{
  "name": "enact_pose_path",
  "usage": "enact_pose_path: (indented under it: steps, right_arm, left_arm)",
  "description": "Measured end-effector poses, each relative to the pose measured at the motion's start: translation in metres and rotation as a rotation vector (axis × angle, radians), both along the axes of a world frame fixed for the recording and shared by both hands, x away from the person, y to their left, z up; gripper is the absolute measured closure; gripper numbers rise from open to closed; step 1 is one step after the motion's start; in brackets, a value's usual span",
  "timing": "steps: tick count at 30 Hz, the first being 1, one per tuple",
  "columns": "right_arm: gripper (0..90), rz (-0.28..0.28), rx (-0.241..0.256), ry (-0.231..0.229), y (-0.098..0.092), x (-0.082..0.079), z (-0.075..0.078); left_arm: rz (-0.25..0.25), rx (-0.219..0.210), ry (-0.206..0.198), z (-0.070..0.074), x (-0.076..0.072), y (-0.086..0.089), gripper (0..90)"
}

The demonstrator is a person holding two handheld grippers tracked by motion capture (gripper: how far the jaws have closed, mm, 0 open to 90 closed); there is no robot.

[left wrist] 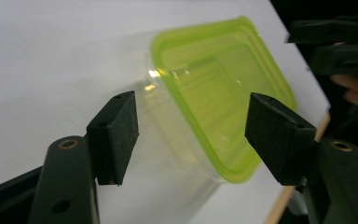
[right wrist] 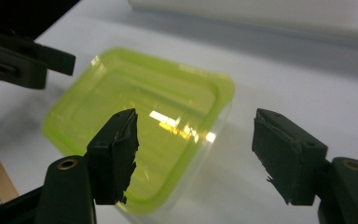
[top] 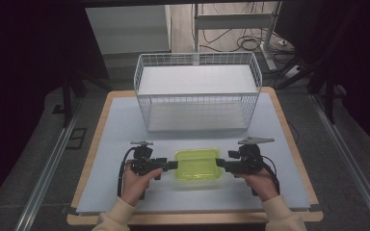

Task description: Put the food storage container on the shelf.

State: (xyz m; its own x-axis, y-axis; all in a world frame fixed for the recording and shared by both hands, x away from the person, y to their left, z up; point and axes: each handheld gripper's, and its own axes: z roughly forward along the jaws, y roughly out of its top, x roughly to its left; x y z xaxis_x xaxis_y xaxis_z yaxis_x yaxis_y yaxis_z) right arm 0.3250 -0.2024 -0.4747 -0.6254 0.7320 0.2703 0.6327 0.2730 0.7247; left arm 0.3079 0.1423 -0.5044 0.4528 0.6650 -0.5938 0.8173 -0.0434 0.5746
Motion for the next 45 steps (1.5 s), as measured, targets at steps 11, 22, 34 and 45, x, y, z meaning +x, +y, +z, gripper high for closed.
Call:
enact_pose_path:
  steps: [11, 22, 34, 45]
  right_arm:
    - [40.6, -0.008, 0.053, 0.081, -0.006, 0.008, -0.013]
    - [56.8, 0.009, 0.081, 0.205, -0.003, 0.016, -0.023]
    - [72.8, 0.035, 0.104, 0.258, -0.002, 0.012, -0.023]
    - [79.4, 0.039, 0.11, 0.197, -0.002, 0.002, -0.009]
  left_arm:
    - [0.006, 0.027, 0.013, -0.008, 0.005, -0.003, 39.4]
    - [-0.013, 0.009, 0.041, -0.014, 0.008, -0.009, 46.1]
    - [-0.022, -0.004, 0.017, -0.01, 0.002, -0.012, 73.3]
    - [-0.019, 0.014, -0.031, 0.0, -0.007, -0.012, 79.5]
